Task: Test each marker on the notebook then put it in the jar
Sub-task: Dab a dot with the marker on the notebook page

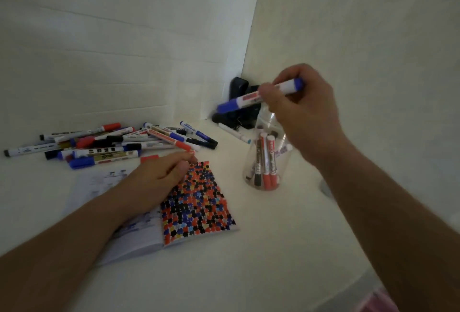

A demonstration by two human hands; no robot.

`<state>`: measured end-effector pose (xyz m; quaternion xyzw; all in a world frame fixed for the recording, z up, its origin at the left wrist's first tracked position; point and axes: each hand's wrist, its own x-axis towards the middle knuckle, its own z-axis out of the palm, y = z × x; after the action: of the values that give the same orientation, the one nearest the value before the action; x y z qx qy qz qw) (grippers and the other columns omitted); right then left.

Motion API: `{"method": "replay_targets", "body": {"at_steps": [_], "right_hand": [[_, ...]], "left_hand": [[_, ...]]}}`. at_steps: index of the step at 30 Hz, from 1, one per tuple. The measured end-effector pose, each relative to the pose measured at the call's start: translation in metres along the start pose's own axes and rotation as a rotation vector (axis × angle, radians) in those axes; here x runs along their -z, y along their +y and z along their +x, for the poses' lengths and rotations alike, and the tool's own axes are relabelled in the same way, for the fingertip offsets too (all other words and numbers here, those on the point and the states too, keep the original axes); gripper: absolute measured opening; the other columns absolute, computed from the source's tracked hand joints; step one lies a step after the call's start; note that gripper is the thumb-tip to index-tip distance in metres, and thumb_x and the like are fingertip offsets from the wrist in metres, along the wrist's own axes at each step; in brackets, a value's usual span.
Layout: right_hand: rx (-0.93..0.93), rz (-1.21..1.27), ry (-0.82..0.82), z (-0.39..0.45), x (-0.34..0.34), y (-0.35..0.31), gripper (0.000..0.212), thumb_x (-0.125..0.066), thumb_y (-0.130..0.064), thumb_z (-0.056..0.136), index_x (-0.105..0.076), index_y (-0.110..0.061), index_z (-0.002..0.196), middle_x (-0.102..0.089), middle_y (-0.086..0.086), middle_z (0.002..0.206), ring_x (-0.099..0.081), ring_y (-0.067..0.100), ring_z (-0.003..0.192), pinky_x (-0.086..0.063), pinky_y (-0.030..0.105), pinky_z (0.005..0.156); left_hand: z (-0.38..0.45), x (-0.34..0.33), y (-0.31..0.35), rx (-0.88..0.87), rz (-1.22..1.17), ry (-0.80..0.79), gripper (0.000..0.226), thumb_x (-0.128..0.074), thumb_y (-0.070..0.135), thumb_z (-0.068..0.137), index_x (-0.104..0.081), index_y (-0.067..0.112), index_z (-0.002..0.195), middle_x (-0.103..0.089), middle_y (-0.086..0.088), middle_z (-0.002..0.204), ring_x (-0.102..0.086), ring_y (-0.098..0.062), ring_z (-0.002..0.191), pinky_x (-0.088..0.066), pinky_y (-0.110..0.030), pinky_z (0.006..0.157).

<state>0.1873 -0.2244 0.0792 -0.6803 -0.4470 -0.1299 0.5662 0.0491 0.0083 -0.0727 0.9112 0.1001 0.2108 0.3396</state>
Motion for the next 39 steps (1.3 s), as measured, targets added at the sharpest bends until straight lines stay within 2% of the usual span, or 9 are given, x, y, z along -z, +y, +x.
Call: {"method": "replay_targets", "body": {"at_steps": [4, 10, 16, 24, 27, 30, 32, 35, 39], "right_hand": [[0.002, -0.195, 0.142, 0.036, 0.054, 0.009, 0.013, -0.066, -0.031, 0.101, -0.054, -0.032, 0.096, -0.064, 0.002, 0.079, -0.059, 0.015, 0.065, -0.052, 0.032, 0.059], [-0.128, -0.604, -0.076, 0.032, 0.057, 0.052, 0.051, -0.078, -0.033, 0.092, -0.042, -0.029, 0.127, -0.065, -0.013, 0.095, -0.062, 0.007, 0.076, -0.041, 0.023, 0.063], [-0.237, -0.711, -0.12, 0.032, 0.04, 0.067, 0.006, -0.058, -0.035, 0.098, -0.059, -0.036, 0.103, -0.075, -0.004, 0.082, -0.065, 0.018, 0.061, -0.06, 0.04, 0.066], [-0.297, -0.883, -0.277, 0.037, 0.037, 0.066, 0.03, -0.047, -0.027, 0.097, -0.077, -0.024, 0.091, -0.073, -0.005, 0.078, -0.066, 0.017, 0.067, -0.055, 0.033, 0.068], [-0.152, -0.941, -0.083, 0.031, 0.033, 0.07, 0.027, -0.051, -0.029, 0.098, -0.076, -0.022, 0.091, -0.073, -0.003, 0.082, -0.064, 0.019, 0.071, -0.048, 0.03, 0.064], [0.251, -0.799, 0.096, 0.017, 0.016, 0.057, 0.02, -0.056, -0.026, 0.098, -0.071, -0.02, 0.086, -0.068, -0.005, 0.082, -0.056, 0.014, 0.067, -0.046, 0.03, 0.065], [0.405, -0.65, -0.014, 0.004, -0.012, 0.045, 0.02, -0.056, -0.023, 0.098, -0.069, -0.018, 0.084, -0.065, -0.006, 0.078, -0.05, 0.008, 0.064, -0.045, 0.028, 0.064], [0.256, -0.464, -0.311, -0.016, -0.064, 0.04, 0.021, -0.055, -0.028, 0.101, -0.071, -0.024, 0.088, -0.065, -0.011, 0.081, -0.056, 0.005, 0.072, -0.048, 0.025, 0.068], [0.119, -0.429, -0.493, -0.029, -0.117, 0.072, 0.022, -0.055, -0.035, 0.103, -0.074, -0.027, 0.096, -0.066, -0.013, 0.086, -0.058, 0.003, 0.079, -0.055, 0.035, 0.077]], "left_hand": [[-0.002, 0.002, 0.002, -0.009, -0.057, 0.018, 0.045, -0.032, 0.058, 0.101, -0.056, 0.045, 0.137, -0.068, 0.015, 0.097, -0.063, 0.004, 0.09, -0.056, -0.036, 0.089], [-0.008, 0.006, 0.006, 0.019, -0.129, 0.031, 0.043, -0.032, 0.058, 0.099, -0.055, 0.048, 0.135, -0.064, 0.022, 0.108, -0.062, 0.007, 0.096, -0.047, -0.021, 0.087], [-0.008, 0.007, 0.004, 0.046, -0.153, 0.054, 0.038, -0.034, 0.059, 0.098, -0.056, 0.053, 0.128, -0.064, 0.022, 0.11, -0.06, 0.003, 0.101, -0.047, -0.025, 0.09], [-0.005, 0.007, 0.004, 0.05, -0.099, 0.02, 0.047, -0.032, 0.059, 0.099, -0.059, 0.043, 0.135, -0.059, 0.024, 0.122, -0.053, 0.006, 0.112, -0.041, -0.021, 0.093], [-0.002, 0.006, 0.002, 0.049, -0.039, 0.015, 0.027, -0.043, 0.049, 0.104, -0.064, 0.044, 0.121, -0.063, 0.026, 0.111, -0.055, 0.009, 0.103, -0.041, -0.014, 0.084], [0.001, 0.008, -0.002, 0.06, 0.084, 0.032, 0.014, -0.058, 0.036, 0.102, -0.065, 0.045, 0.11, -0.064, 0.022, 0.106, -0.056, 0.006, 0.097, -0.043, -0.015, 0.082], [0.004, 0.01, -0.005, 0.091, 0.158, 0.063, 0.014, -0.061, 0.031, 0.101, -0.07, 0.04, 0.108, -0.064, 0.02, 0.102, -0.056, 0.005, 0.093, -0.045, -0.018, 0.081], [0.01, 0.021, -0.019, 0.179, 0.33, 0.156, 0.015, -0.064, 0.028, 0.098, -0.071, 0.039, 0.104, -0.064, 0.013, 0.1, -0.058, -0.006, 0.094, -0.051, -0.033, 0.087], [0.008, 0.056, -0.05, 0.343, 0.597, 0.388, 0.02, -0.068, 0.026, 0.091, -0.074, 0.038, 0.105, -0.068, -0.003, 0.109, -0.059, -0.03, 0.105, -0.051, -0.044, 0.092]]}}
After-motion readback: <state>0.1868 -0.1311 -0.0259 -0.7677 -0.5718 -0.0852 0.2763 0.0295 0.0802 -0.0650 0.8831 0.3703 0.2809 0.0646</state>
